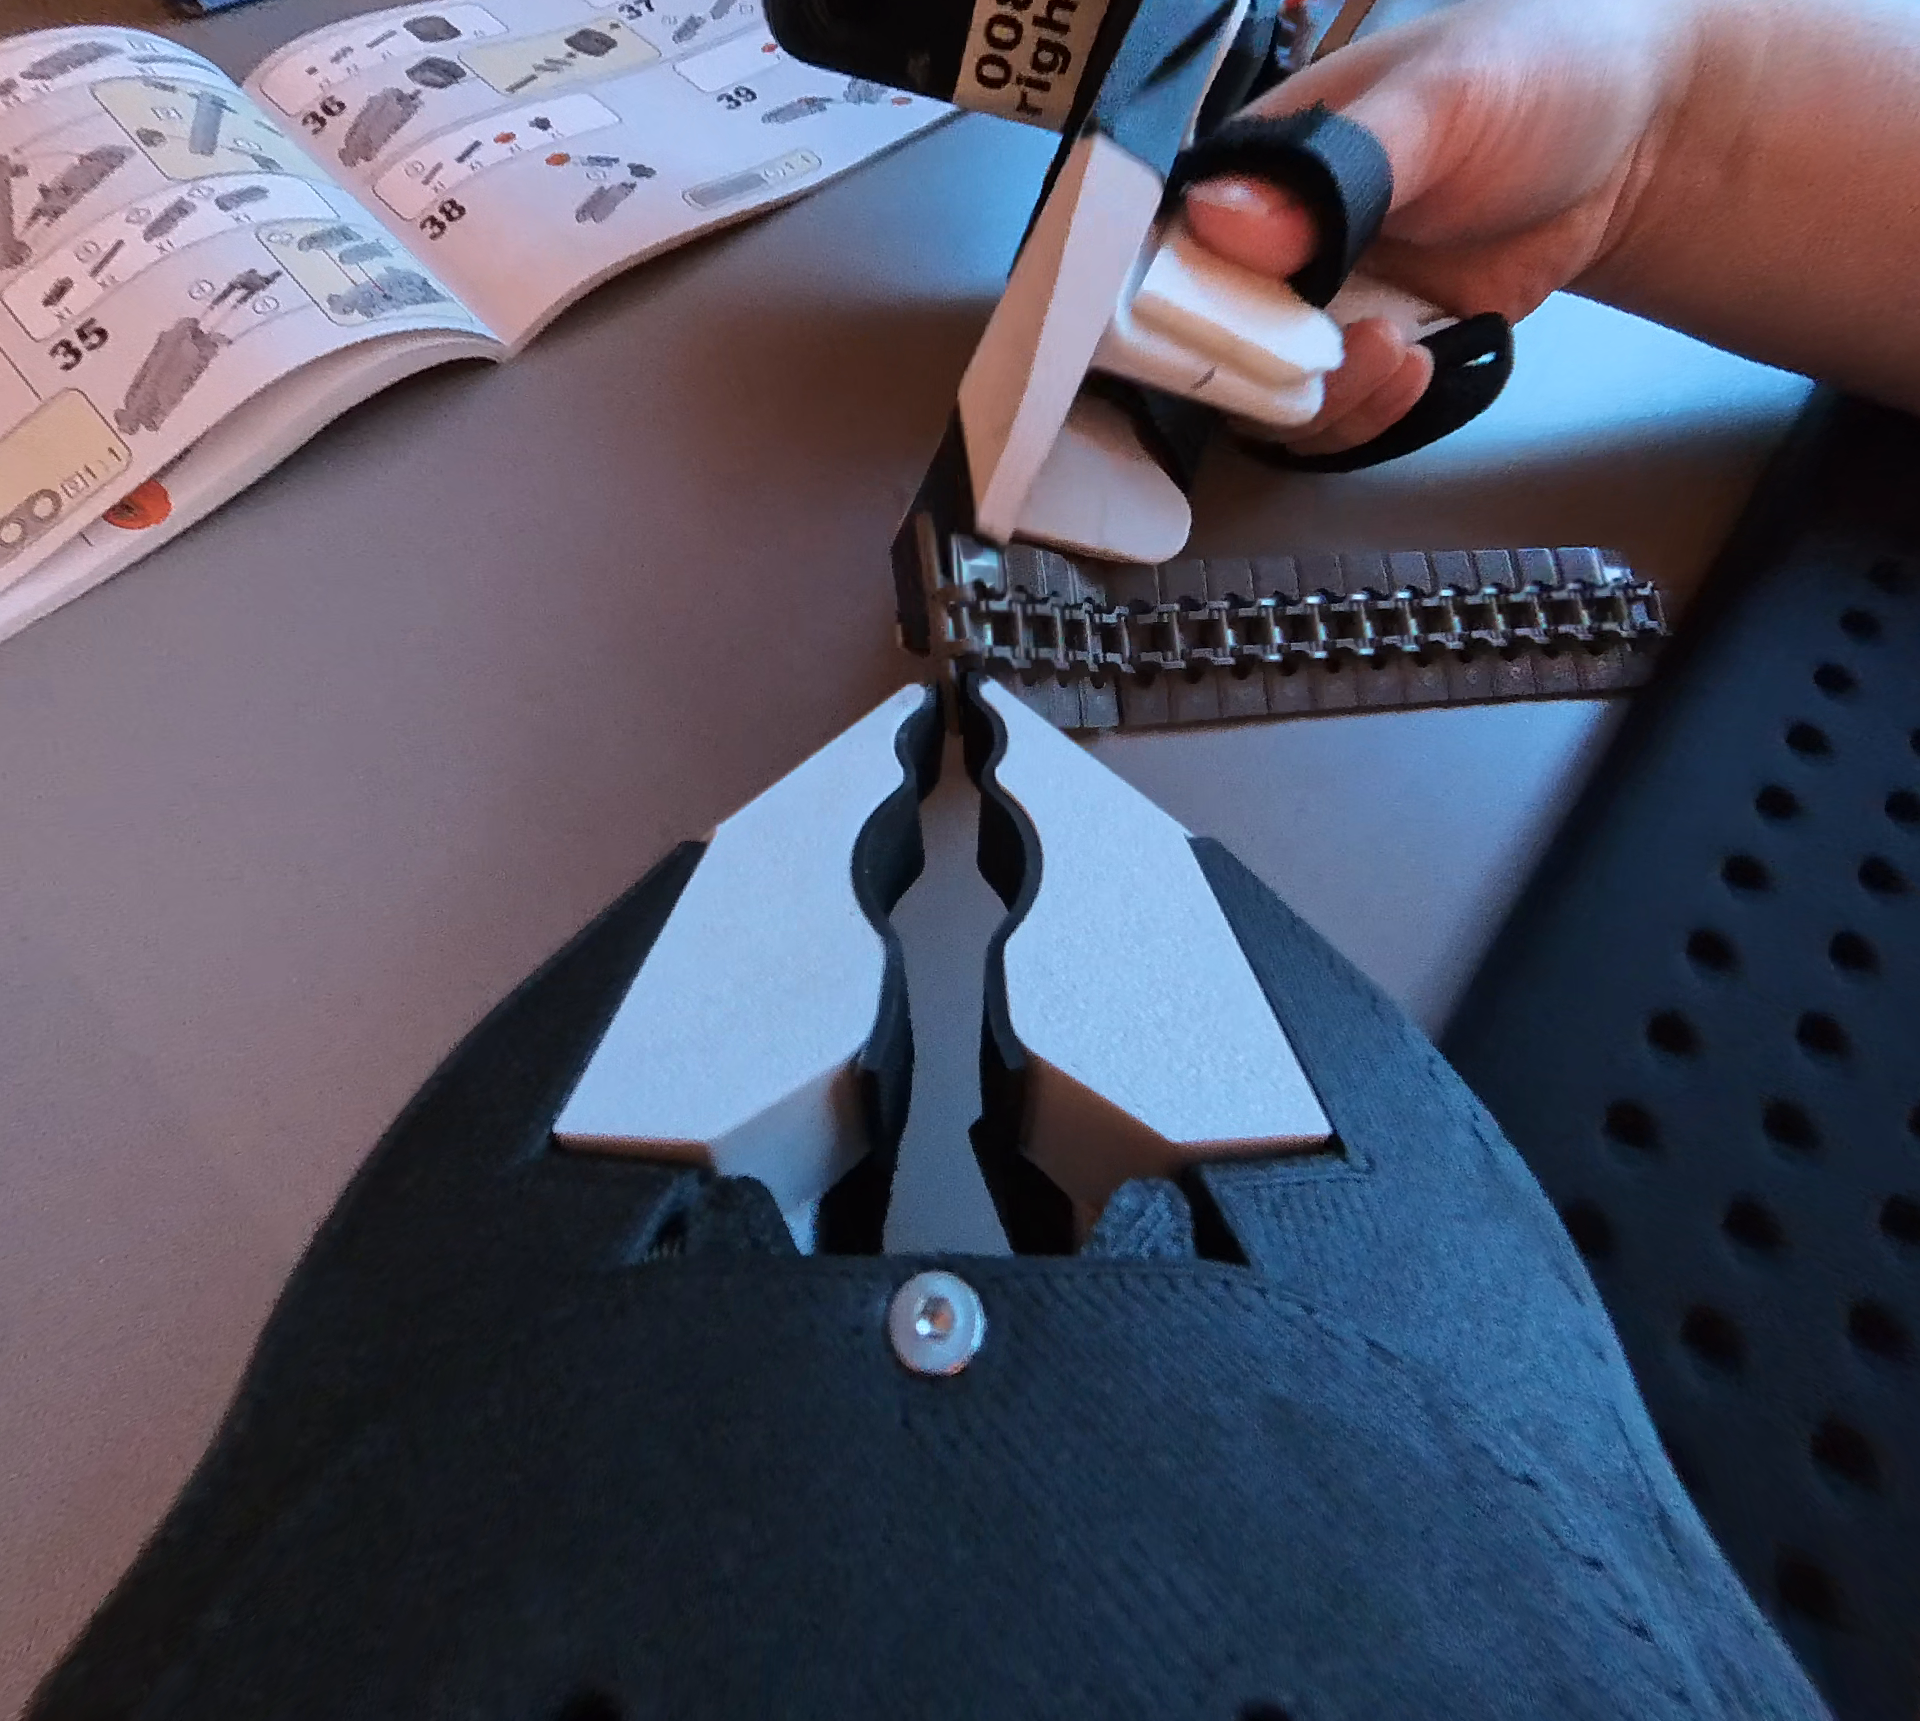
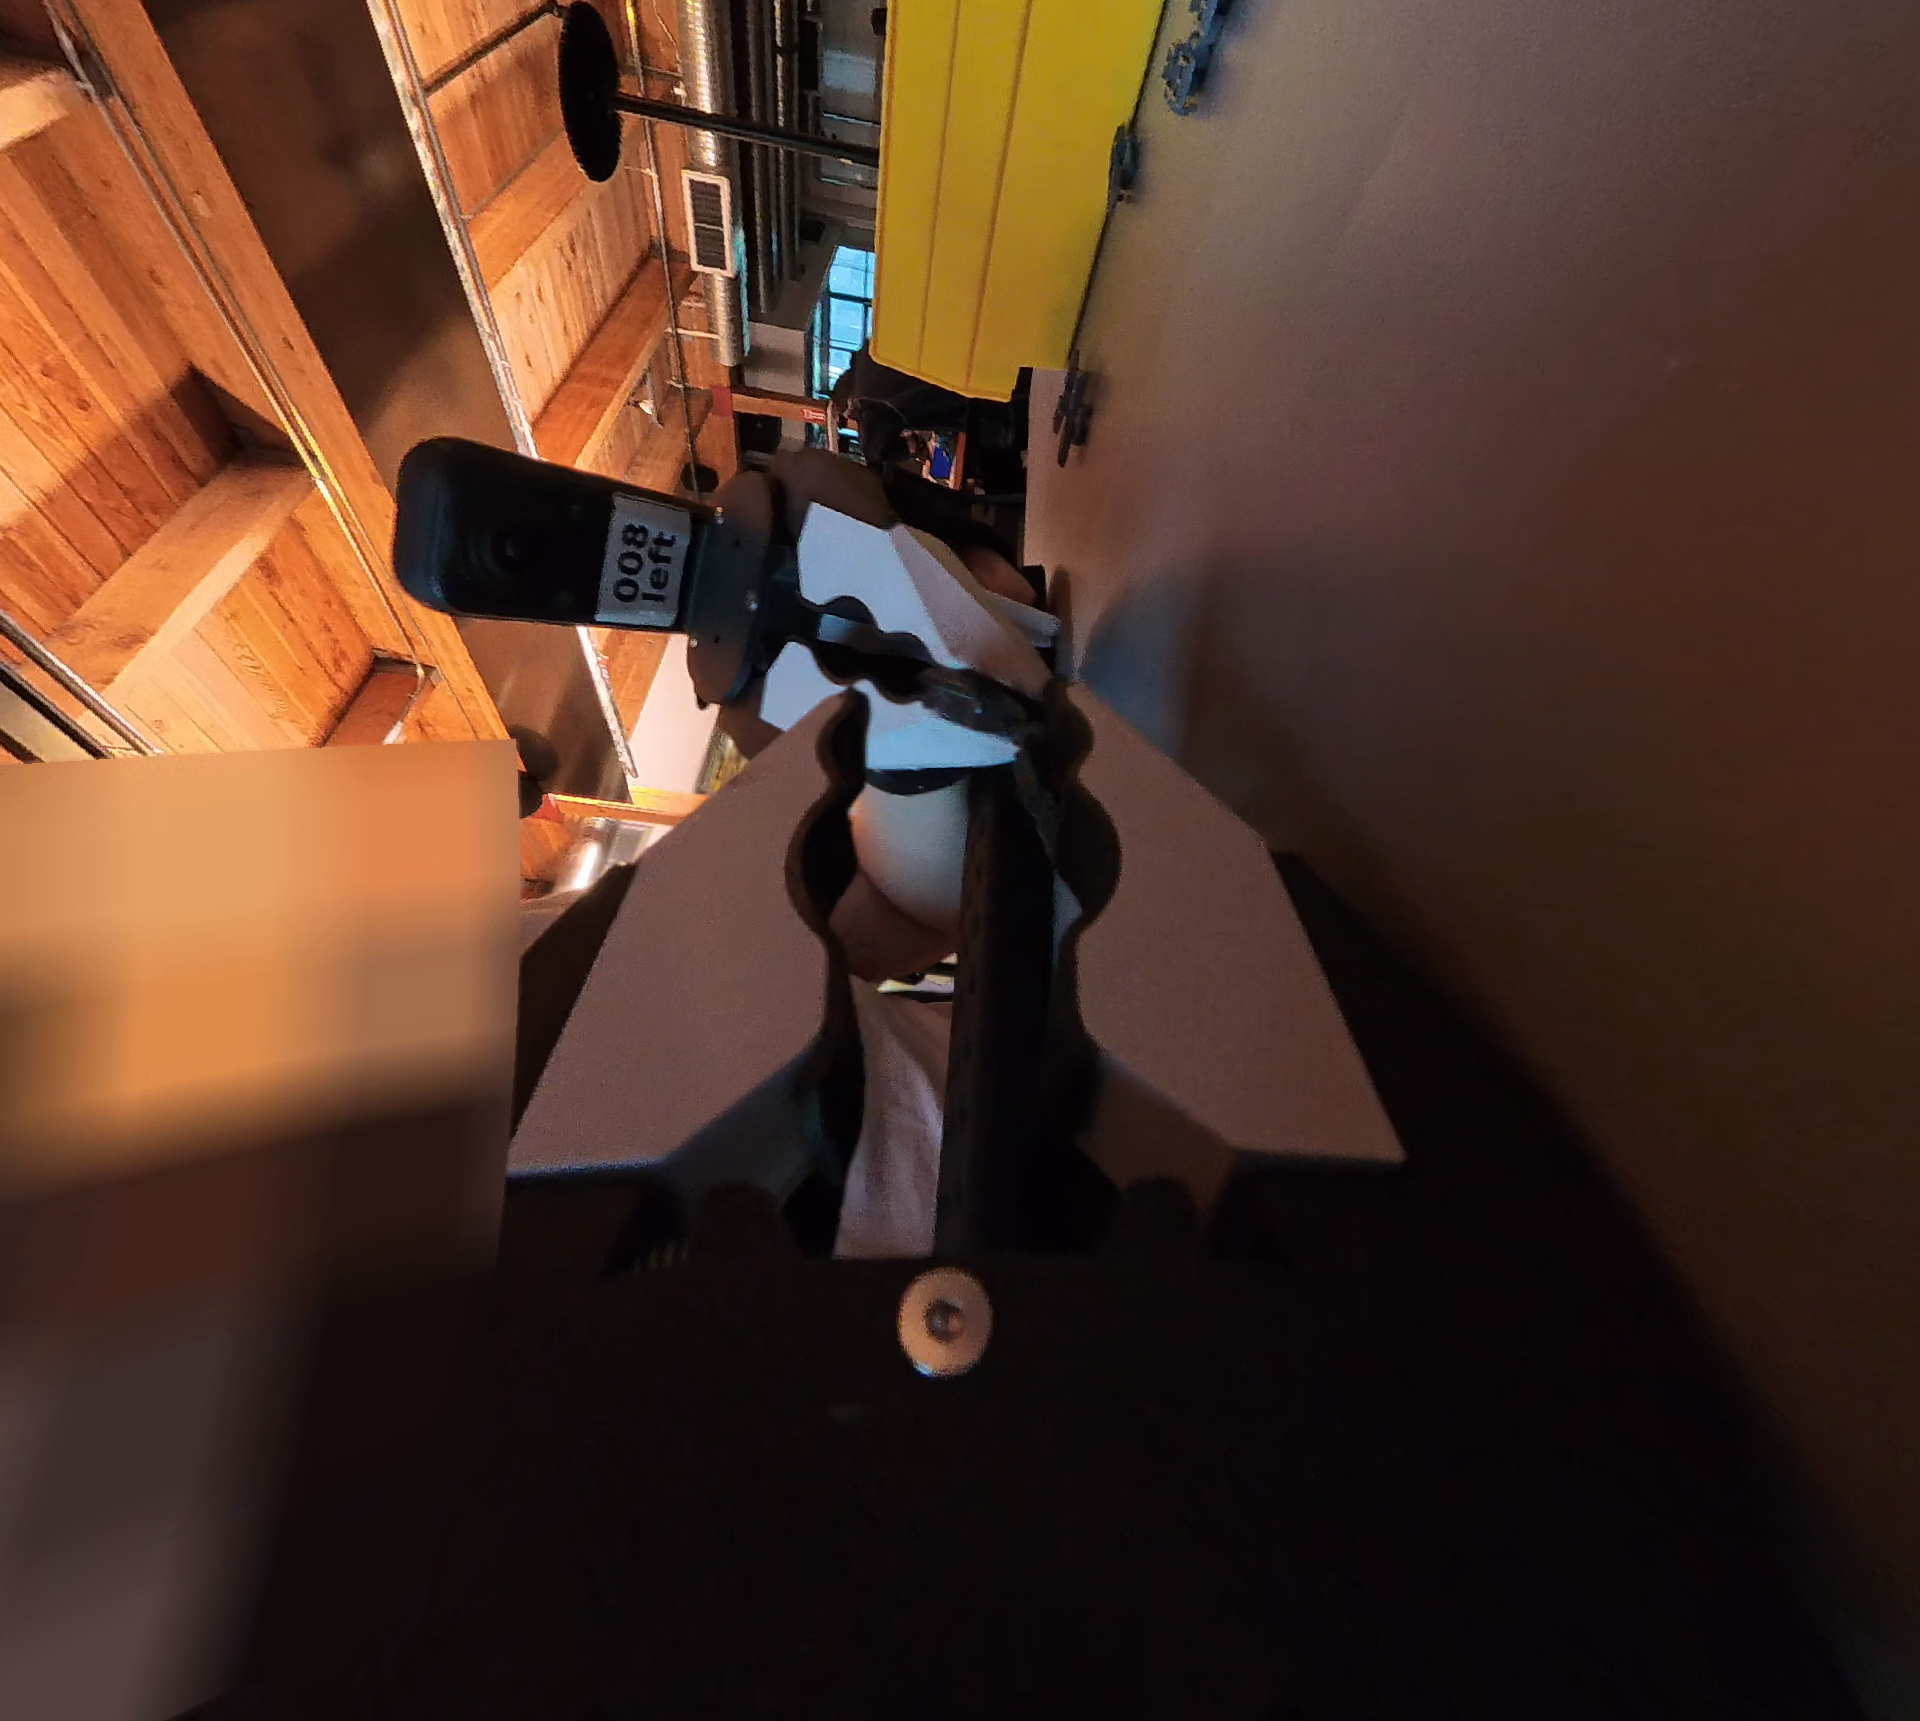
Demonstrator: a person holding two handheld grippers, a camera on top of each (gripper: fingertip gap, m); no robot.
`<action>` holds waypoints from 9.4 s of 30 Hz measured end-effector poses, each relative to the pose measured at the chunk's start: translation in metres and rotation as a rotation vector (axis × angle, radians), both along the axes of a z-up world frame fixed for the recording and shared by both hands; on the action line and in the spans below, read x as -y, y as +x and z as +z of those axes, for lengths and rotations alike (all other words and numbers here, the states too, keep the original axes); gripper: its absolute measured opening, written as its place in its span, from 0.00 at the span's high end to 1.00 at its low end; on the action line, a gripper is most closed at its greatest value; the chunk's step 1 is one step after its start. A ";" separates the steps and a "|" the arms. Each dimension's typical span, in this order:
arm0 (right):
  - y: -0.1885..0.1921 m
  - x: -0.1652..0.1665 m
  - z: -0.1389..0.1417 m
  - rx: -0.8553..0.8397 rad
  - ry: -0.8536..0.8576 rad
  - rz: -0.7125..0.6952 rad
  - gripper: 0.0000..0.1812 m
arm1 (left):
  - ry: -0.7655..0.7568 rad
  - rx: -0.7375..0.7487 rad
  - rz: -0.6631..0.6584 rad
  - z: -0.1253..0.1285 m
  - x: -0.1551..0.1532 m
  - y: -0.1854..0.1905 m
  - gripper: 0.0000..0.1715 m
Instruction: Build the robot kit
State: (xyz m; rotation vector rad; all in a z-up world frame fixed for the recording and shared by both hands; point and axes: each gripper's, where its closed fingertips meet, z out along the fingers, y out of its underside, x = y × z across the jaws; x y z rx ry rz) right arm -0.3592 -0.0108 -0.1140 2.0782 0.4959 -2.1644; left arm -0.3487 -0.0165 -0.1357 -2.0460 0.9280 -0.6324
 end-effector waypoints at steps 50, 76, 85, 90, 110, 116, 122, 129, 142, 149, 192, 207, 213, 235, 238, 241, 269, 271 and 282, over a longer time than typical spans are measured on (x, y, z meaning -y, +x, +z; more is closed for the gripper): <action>0.008 -0.001 0.004 -0.063 -0.002 0.045 0.90 | -0.240 -0.045 0.091 -0.022 0.004 -0.035 0.80; 0.022 -0.009 -0.031 0.683 1.130 -0.117 0.83 | -0.117 -0.098 0.063 -0.026 -0.007 0.000 0.98; 0.015 -0.001 -0.046 0.726 1.164 -0.070 0.92 | -0.103 -0.010 0.128 -0.019 -0.015 -0.018 0.96; 0.018 -0.001 -0.024 0.636 1.271 -0.167 0.94 | -0.221 0.215 0.102 -0.003 -0.012 -0.015 0.86; 0.017 0.007 -0.019 0.515 1.332 -0.170 0.93 | -0.302 0.261 -0.063 0.001 0.011 0.005 0.99; 0.030 -0.006 0.011 0.239 0.989 -0.141 0.44 | -0.161 0.188 -0.150 0.013 0.010 0.003 0.99; 0.022 0.005 0.005 -0.009 0.805 0.104 0.81 | -0.143 0.132 -0.229 0.016 0.006 0.011 0.99; 0.019 0.004 0.008 -0.065 0.800 0.122 0.96 | -0.147 0.176 -0.229 0.019 0.004 0.015 1.00; 0.015 0.000 -0.002 0.008 0.796 0.130 0.92 | -0.150 0.171 -0.193 0.014 -0.002 0.011 1.00; 0.013 -0.004 -0.008 0.054 0.767 0.116 0.94 | -0.145 0.162 -0.165 0.011 -0.005 0.008 1.00; 0.010 -0.002 -0.003 0.014 0.605 0.110 0.88 | -0.109 0.237 -0.110 0.023 -0.011 0.004 1.00; 0.010 -0.001 0.002 -0.031 0.563 0.100 0.92 | -0.107 0.269 -0.114 0.028 -0.010 0.004 1.00; 0.011 0.001 0.010 -0.085 0.591 0.090 0.88 | -0.086 0.283 -0.118 0.033 -0.009 0.005 1.00; 0.015 0.000 0.026 -0.177 0.841 0.016 0.90 | -0.032 0.314 -0.150 0.043 0.000 0.008 1.00; 0.013 0.000 0.021 -0.146 0.815 0.036 0.90 | -0.041 0.320 -0.144 0.042 -0.002 0.007 1.00; 0.011 0.000 0.019 -0.130 0.799 0.039 0.91 | -0.043 0.318 -0.142 0.042 -0.002 0.007 1.00; 0.014 -0.002 0.006 -0.057 0.565 0.101 0.97 | 0.039 -0.106 -0.125 -0.008 -0.006 -0.035 0.90; 0.014 -0.002 0.005 -0.058 0.559 0.101 0.97 | 0.025 -0.138 -0.142 -0.014 -0.005 -0.033 0.86; 0.016 -0.003 0.005 -0.061 0.526 0.105 0.97 | 0.007 -0.262 -0.237 -0.025 -0.002 -0.031 0.90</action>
